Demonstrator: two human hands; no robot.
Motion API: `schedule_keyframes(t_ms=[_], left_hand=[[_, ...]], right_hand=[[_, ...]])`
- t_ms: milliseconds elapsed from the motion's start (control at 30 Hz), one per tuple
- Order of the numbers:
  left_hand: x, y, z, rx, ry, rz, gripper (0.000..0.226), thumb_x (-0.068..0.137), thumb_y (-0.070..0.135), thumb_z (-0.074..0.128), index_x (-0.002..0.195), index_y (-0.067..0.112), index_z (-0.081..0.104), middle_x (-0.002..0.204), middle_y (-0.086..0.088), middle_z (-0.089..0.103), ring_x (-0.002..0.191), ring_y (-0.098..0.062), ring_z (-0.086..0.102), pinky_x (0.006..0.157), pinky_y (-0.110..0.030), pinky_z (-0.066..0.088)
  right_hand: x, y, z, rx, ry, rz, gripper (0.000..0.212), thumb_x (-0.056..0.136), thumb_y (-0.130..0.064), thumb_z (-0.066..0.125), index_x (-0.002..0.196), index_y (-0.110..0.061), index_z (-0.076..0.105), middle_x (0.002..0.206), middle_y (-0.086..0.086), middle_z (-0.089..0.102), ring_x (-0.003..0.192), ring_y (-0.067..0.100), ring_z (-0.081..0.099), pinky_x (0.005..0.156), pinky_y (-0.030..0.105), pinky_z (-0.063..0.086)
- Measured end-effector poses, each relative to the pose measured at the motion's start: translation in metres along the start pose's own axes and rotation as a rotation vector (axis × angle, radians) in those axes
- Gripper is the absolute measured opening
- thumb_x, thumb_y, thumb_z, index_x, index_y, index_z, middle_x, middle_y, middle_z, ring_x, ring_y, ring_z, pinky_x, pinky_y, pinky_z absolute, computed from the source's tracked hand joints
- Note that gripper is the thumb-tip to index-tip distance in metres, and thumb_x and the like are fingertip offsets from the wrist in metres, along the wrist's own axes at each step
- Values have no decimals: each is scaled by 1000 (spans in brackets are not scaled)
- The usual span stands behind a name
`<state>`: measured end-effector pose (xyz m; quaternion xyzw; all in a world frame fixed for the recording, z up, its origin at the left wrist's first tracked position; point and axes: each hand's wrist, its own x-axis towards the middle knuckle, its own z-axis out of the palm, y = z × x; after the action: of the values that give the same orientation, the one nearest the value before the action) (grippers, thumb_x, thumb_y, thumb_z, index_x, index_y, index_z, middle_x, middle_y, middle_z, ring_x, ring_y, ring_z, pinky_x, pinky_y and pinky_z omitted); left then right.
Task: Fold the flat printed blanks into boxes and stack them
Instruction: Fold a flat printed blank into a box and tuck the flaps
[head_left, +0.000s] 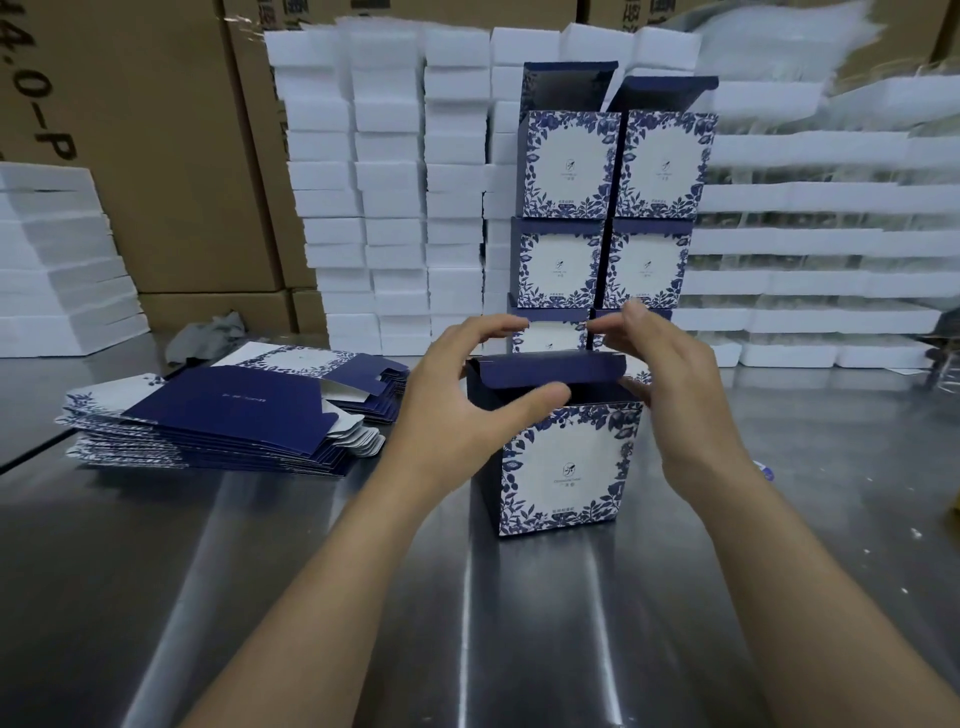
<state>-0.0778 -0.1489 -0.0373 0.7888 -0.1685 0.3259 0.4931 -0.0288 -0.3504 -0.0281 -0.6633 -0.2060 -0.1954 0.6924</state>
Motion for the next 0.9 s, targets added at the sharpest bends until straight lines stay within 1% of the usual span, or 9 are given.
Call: schedule_keyframes(t_ms=[100,200,333,467,567,633,733,800,900], left_hand=[[-2,-4,2,130,-48,54,57,69,62,88,119,47,65,126,23,63,127,-6,58,105,-31,46],[-1,-9,3,204,-24,149,42,75,49,90,111,41,71,120,21,63,122,-11,61,105,-33,48],[0,-17,3,283,5,180,34,78,42,91,109,38,78,125,20,62,126,-5,55,110,-26,42],[-3,-23,4,326,-49,93,45,72,65,79,113,48,73,142,24,48,135,-3,48,112,-25,40],[-3,-32,3,366,-50,43,49,74,57,86,117,54,62,150,24,36,138,-3,45,111,-25,39],[-4,-38,5,378,-28,13,57,73,50,90,119,55,57,156,20,30,144,-4,39,112,-27,39],[-9,-46,12,334,22,-79,73,64,55,93,122,59,47,159,15,26,148,-4,33,107,-30,38],[-10,-51,17,340,76,-101,80,61,54,94,123,60,44,153,12,31,142,-10,39,100,-30,39],[-9,-55,22,353,159,-102,80,61,49,96,123,56,46,149,10,37,133,-12,48,96,-28,41]], right_hand=[[1,4,0,29,30,105,51,100,-63,51,92,-23,81,108,-3,79,109,15,69,94,41,47],[2,9,0,36,48,156,50,102,-63,50,84,-27,81,105,-5,81,106,7,70,97,42,43],[1,12,3,133,35,241,47,104,-57,52,82,-27,80,106,-5,80,106,6,70,87,37,47],[-6,19,11,138,4,242,33,102,-52,58,99,-25,78,106,-9,79,98,1,70,80,30,48],[-12,24,18,166,-9,237,39,92,-56,58,114,-28,72,105,-10,77,93,-2,72,68,21,54],[-16,29,21,183,-16,273,36,97,-55,59,121,-29,68,105,-8,76,89,-3,73,62,21,58],[-20,39,23,171,-126,327,30,107,-50,51,125,-35,69,111,-6,78,96,4,76,62,33,62],[-22,45,21,122,-185,342,36,100,-62,50,123,-43,70,111,-9,78,100,9,76,68,38,64],[-23,53,16,75,-195,361,42,91,-69,52,121,-46,70,105,-4,80,97,16,78,68,30,61]])
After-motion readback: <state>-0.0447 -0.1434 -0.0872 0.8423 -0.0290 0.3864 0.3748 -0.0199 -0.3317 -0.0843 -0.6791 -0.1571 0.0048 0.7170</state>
